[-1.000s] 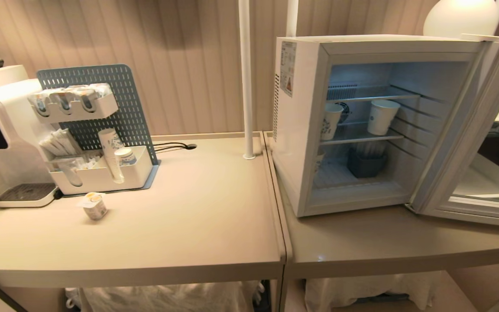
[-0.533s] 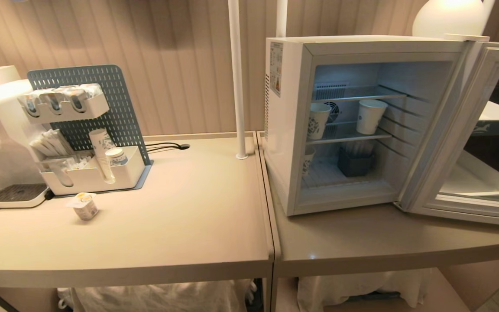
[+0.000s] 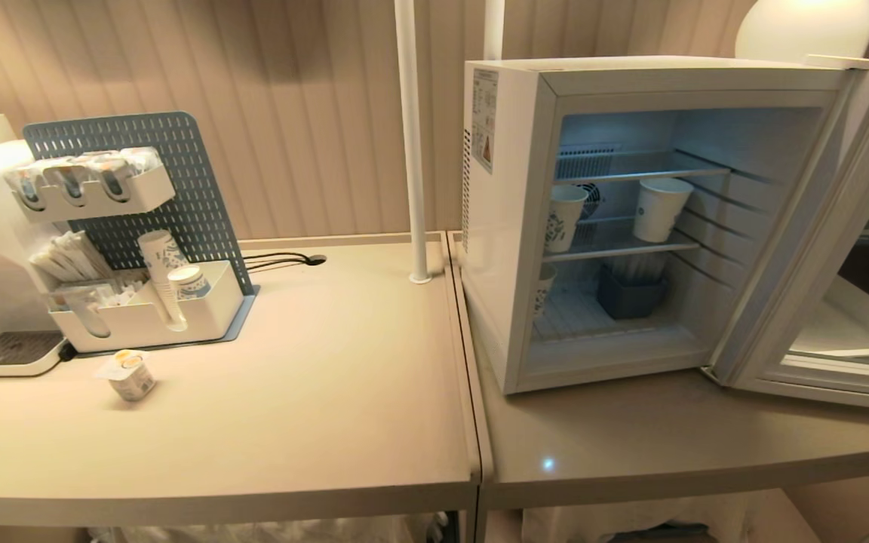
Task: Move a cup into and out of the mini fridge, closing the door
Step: Put the yoghurt in the freezer
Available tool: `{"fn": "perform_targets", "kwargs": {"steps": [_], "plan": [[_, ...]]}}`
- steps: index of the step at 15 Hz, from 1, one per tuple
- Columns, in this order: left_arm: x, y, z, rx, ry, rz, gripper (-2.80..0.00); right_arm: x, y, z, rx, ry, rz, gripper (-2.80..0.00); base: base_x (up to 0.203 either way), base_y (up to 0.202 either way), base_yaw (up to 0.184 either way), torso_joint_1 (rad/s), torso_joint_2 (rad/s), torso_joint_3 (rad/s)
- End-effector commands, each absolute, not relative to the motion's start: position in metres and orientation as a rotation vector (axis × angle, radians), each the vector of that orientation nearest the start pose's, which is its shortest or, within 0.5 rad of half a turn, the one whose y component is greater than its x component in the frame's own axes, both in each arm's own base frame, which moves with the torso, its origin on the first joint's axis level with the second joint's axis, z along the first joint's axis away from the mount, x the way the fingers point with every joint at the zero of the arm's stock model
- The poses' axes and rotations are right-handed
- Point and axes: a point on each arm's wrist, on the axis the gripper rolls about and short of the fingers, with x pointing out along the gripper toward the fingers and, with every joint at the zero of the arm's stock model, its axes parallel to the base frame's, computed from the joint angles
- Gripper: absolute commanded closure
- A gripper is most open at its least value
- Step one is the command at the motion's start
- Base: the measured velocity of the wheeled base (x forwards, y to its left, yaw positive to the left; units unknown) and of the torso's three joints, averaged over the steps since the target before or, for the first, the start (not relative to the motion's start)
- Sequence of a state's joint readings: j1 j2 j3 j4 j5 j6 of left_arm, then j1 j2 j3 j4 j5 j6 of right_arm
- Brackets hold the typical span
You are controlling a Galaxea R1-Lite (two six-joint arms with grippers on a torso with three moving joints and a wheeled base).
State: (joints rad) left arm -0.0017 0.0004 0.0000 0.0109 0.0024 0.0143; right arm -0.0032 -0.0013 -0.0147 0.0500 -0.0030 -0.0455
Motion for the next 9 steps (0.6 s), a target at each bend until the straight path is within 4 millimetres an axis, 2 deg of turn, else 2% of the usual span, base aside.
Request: {"fn": "perform_targets", "kwargs": {"steps": [1, 3, 4, 6, 7, 9], "plan": [[-0.023, 0.0, 0.074, 0.014, 0.012, 0.001, 0.0, -0.024, 0.0, 0.075, -0.044, 0.035, -0.006, 0.0, 0.0, 0.0, 0.0, 0.0, 0.0, 0.0], [-0.023, 0.0, 0.075, 0.011, 0.011, 0.003, 0.0, -0.027, 0.0, 0.084, -0.035, -0.01, -0.013, 0.0, 0.0, 0.0, 0.0, 0.0, 0.0, 0.0], [-0.023, 0.0, 0.075, 0.009, 0.009, 0.0, 0.0, -0.032, 0.0, 0.102, -0.034, -0.056, -0.013, 0.0, 0.0, 0.0, 0.0, 0.0, 0.0, 0.0], [-0.023, 0.0, 0.075, 0.009, 0.008, 0.0, 0.0, -0.045, 0.0, 0.163, -0.034, -0.132, 0.007, 0.0, 0.0, 0.0, 0.0, 0.0, 0.0, 0.0], [-0.023, 0.0, 0.075, 0.008, 0.009, 0.0, 0.0, -0.039, 0.001, 0.187, -0.035, -0.098, 0.032, 0.0, 0.0, 0.0, 0.0, 0.0, 0.0, 0.0], [-0.023, 0.0, 0.075, 0.0, 0.008, 0.0, 0.0, -0.002, 0.002, 0.216, -0.034, 0.066, 0.098, 0.0, 0.0, 0.0, 0.0, 0.0, 0.0, 0.0]]}}
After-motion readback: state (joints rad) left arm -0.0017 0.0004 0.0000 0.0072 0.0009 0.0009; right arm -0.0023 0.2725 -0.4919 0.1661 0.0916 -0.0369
